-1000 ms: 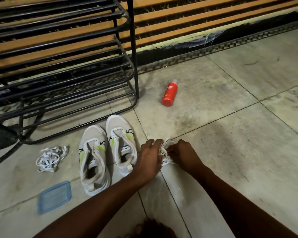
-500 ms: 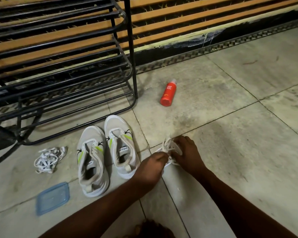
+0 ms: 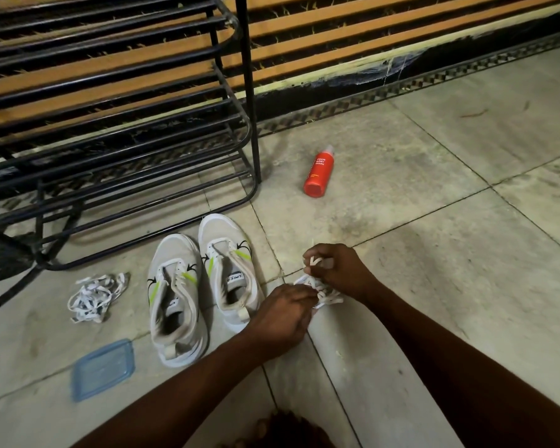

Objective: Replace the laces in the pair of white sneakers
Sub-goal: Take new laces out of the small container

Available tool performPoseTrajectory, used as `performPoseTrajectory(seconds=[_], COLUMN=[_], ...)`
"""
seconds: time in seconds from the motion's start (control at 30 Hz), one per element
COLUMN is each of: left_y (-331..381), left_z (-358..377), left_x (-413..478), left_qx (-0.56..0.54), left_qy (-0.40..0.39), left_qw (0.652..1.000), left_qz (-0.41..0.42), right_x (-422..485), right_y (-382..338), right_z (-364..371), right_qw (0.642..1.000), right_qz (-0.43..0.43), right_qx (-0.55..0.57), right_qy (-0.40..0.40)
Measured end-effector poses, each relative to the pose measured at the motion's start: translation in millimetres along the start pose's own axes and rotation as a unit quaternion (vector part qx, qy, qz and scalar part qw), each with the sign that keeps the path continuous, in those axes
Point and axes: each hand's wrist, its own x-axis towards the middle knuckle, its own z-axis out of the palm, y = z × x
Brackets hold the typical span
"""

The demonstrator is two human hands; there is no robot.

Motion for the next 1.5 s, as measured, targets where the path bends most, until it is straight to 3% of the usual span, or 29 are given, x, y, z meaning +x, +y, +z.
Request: performPoseTrajectory(seconds=[0.27, 0.37, 0.47, 0.6, 0.8, 0.97, 1.37, 1.5], left_y=[-6.3, -5.5, -2.5, 0.5, 5.3, 9.5, 9.3, 9.6], left_z=[7.8, 9.4, 9.6, 7.1, 4.6, 3.8, 0.2, 3.2], left_x=[-6.8, -9.4, -7.8, -5.5, -6.0, -6.5, 1.1, 1.5], left_qx=[-0.016, -0.04, -0.029, -0.013, 0.039, 0.023, 0.065, 0.032], left_qy=[0.019, 0.047, 0.069, 0.087, 0.062, 0.075, 0.046, 0.061], left_qw=[0.999, 0.993, 0.993, 0.991, 0.992, 0.989, 0.985, 0.98], left_qz=[-0.046, -0.098, -0.096, -0.1, -0.102, -0.128, -0.155, -0.187], right_x=[-26.4, -29.7, -32.6, -36.6, -45.5, -51.4, -22.0, -23.9], right_y=[-2.1, 3.3, 6.5, 9.0, 16.7, 22.6, 25.4, 27.5], right_z=[4.2, 0.6, 0.7, 4.0, 9.7, 9.4, 12.9, 11.5], right_qw=[0.986, 0.963, 0.936, 0.921, 0.942, 0.904, 0.871, 0.896], right_qz=[-0.099, -0.157, -0.199, -0.245, -0.195, -0.236, -0.262, -0.226], right_qx=[-0.135, -0.219, -0.291, -0.302, -0.271, -0.357, -0.415, -0.382], right_qy=[0.024, 0.008, 0.017, 0.033, 0.032, 0.009, 0.005, 0.027])
